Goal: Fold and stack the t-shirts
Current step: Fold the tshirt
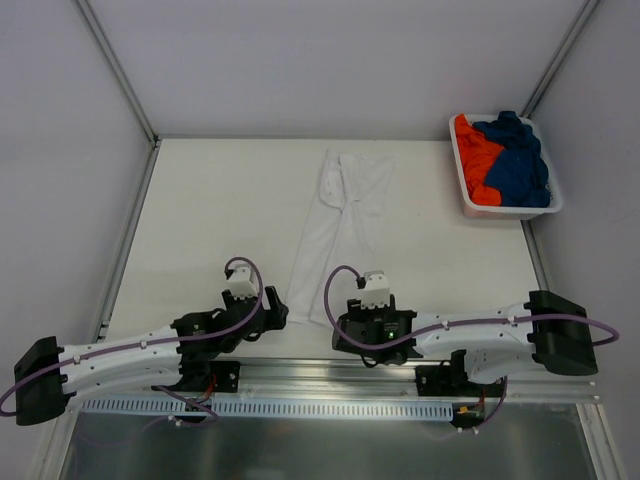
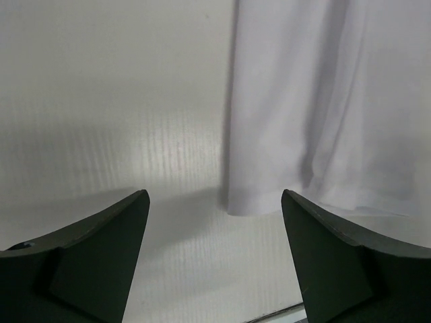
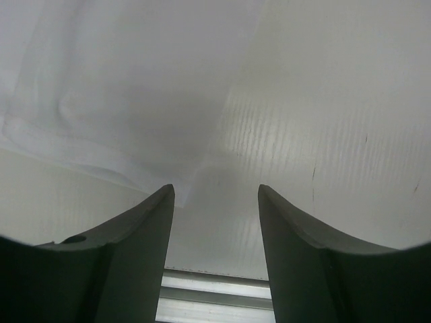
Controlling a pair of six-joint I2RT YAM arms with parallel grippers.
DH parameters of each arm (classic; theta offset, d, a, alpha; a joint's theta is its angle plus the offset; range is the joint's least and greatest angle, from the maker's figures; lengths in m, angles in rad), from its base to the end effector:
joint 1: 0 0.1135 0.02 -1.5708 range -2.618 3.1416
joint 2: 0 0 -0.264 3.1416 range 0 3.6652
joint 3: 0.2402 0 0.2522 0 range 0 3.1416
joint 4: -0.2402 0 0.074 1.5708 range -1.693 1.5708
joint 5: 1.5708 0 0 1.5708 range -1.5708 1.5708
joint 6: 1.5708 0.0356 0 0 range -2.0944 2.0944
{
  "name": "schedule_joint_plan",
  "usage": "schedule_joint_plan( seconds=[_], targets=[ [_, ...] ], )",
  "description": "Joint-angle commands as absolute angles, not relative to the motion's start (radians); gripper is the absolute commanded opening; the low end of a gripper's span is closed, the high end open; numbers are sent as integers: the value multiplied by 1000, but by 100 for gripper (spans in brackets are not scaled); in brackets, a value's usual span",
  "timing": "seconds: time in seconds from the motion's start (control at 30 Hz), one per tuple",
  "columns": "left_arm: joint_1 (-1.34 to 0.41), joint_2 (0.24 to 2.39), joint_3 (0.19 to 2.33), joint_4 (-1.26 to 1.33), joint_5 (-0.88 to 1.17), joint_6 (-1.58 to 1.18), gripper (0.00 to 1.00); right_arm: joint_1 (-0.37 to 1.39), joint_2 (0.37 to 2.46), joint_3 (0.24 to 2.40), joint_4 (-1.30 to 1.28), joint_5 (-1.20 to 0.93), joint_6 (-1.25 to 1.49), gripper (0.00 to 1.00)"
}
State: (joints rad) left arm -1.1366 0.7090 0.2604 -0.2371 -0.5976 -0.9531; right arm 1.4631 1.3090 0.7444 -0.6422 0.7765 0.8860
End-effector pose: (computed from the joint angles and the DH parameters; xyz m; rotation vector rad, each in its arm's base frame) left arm 0.0798 -0.1244 0.1677 -0.1155 2.1691 -0.5486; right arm 0.0491 0.2221 0.1952 -0.4873 2.2484 0.0273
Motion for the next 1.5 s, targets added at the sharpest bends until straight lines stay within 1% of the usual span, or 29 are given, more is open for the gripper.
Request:
schedule_joint_plan(
  seconds=[0.0,0.07,0.2,0.33,0.4,0.53,0.77,0.9,1.13,1.47],
  targets=[
    [-1129,602,187,-86,-531,-907,81,1491,1315,695,-600,801,1021,56],
    [-1129,565,154,-68,-522,-900,81,1508,1313,660,-543,796,1064,57],
    [-1127,512,121,-31,-514,-900,81,1517,1308,536,-347,779,1100,57],
    [-1121,526,97,36,-486,-896,81,1531,1327,502,-276,793,1115,56],
    [-1114,540,77,96,-462,-891,81,1537,1335,509,-278,804,1121,56],
    [-1103,571,74,109,-462,-887,81,1565,1316,529,-322,831,1138,56],
    [-1081,589,80,124,-446,-871,80,1624,1163,604,-529,935,1150,56],
    [-1069,609,66,162,-423,-871,81,1660,1121,637,-600,986,1173,56],
    [-1035,683,45,265,-364,-870,80,1663,1108,552,-539,999,1230,56],
    [-1003,733,29,347,-310,-861,80,1663,1135,427,-342,1002,1266,57]
  ],
)
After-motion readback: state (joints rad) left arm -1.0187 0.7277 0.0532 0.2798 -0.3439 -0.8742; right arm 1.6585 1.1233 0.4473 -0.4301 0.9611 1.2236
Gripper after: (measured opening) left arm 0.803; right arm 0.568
